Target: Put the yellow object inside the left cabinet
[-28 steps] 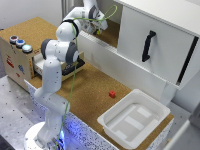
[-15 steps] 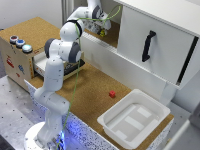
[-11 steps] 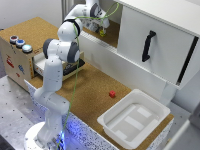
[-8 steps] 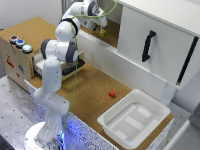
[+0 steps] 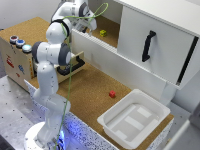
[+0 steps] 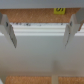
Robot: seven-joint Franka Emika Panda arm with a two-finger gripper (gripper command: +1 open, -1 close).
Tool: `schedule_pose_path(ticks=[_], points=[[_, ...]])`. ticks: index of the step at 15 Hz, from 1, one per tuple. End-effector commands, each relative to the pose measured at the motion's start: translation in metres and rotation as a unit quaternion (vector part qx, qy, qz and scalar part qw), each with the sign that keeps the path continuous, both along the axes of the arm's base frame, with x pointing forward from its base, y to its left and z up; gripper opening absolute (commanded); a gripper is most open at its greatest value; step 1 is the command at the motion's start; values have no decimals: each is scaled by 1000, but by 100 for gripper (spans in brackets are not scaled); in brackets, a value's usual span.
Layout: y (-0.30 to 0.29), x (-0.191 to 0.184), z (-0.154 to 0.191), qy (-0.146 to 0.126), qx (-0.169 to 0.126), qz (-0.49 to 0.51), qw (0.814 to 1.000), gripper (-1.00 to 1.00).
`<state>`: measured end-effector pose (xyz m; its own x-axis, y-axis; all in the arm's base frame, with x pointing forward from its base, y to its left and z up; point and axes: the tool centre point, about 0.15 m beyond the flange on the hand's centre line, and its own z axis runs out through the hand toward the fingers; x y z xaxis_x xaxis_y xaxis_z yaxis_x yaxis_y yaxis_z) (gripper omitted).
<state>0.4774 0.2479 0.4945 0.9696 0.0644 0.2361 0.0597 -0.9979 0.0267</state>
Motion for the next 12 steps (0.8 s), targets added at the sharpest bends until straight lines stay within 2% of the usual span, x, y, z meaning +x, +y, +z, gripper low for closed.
schedule_pose_path(ticks=[1, 4, 7, 8, 9, 12], points=[[8, -75, -11, -11, 8, 82, 997, 100], [6, -96, -20, -6, 35, 118, 992, 100], [-2, -128, -34, 0, 44, 165, 985, 100], [-8, -137, -39, 0, 34, 174, 984, 100], [-19, -143, -44, 5, 46, 173, 984, 100], [-55, -161, -48, 3, 46, 176, 983, 100]])
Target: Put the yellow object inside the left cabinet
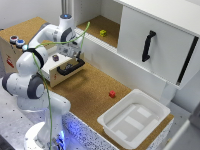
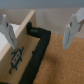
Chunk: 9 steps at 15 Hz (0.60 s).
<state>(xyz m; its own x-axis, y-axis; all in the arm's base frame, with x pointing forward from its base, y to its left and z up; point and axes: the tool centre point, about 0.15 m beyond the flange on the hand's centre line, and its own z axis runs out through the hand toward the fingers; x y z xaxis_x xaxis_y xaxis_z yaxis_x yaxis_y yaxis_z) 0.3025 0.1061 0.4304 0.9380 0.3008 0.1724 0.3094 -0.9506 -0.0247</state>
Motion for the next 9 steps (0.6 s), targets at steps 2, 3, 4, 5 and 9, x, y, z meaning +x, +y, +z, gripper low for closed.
schedule_pose_path(ticks=[2, 3, 4, 5, 9], points=[[-30, 9, -37, 22, 21, 10, 999, 100], [-30, 9, -41, 24, 20, 9, 999, 100], [-29, 8, -45, 30, 22, 9, 999, 100], [-26, 7, -51, 36, 24, 10, 999, 100], [-16, 1, -60, 40, 37, -8, 998, 100]])
